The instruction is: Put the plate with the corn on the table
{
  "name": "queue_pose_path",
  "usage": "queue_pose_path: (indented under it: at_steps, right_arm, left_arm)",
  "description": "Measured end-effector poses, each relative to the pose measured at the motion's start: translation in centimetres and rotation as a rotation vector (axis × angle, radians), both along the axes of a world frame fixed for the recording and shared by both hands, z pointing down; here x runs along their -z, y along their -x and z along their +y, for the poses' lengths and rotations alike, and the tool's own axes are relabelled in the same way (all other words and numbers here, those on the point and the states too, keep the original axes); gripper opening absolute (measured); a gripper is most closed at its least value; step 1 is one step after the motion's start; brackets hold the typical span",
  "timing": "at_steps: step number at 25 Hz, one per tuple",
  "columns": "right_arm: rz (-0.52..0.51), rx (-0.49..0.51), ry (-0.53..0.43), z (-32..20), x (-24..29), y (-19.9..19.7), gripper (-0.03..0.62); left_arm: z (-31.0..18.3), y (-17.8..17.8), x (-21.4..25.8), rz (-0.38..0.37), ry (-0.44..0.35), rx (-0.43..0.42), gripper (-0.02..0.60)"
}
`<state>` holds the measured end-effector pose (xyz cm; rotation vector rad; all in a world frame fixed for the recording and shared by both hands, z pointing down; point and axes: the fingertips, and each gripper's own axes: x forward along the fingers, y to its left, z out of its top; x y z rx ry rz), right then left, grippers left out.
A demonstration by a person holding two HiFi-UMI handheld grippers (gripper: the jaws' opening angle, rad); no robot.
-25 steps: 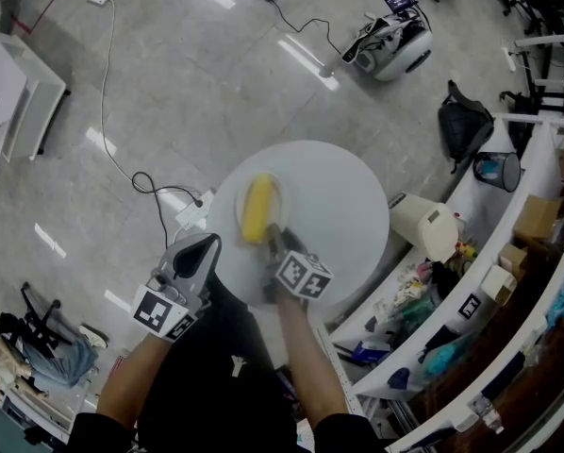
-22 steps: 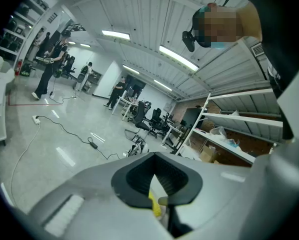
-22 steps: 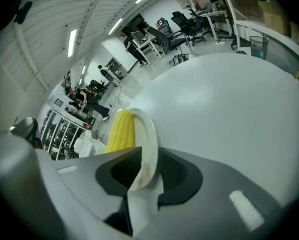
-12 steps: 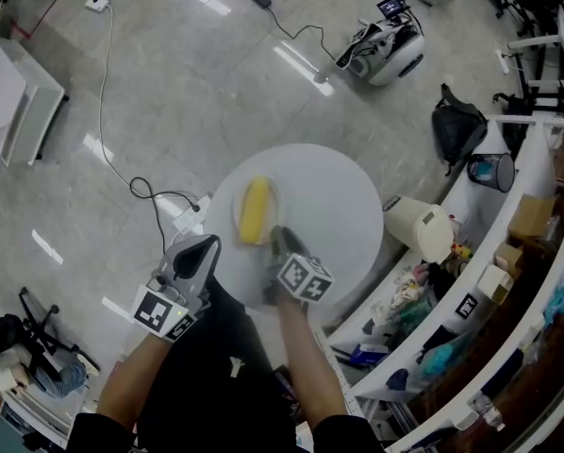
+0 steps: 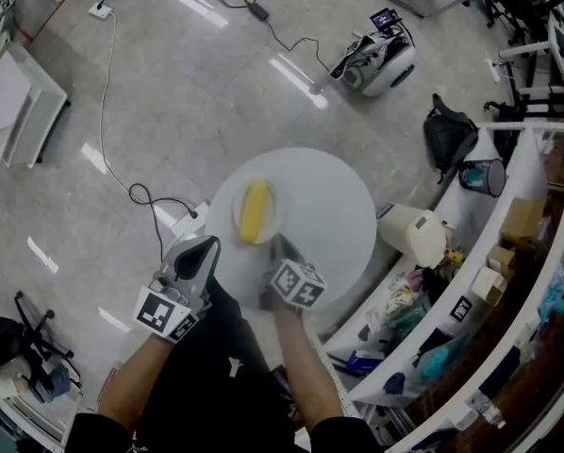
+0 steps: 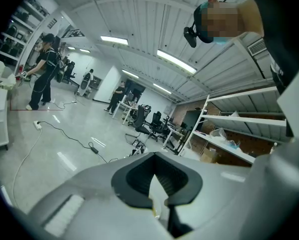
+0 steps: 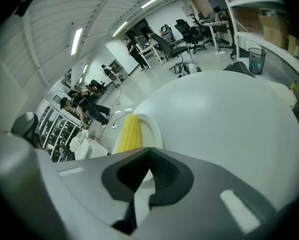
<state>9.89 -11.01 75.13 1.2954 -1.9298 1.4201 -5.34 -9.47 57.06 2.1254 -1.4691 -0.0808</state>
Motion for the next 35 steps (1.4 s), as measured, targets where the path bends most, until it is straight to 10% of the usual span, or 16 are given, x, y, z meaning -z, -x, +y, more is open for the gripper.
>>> queue_pose_path:
  at_steps: [35]
  right_arm:
    - [-0.008, 0.118, -0.282, 4.1, 15.5, 1.2, 0.009]
  left_arm:
    - [6.3, -2.8, 11.0, -0.039, -0.152, 0.02, 0.004]
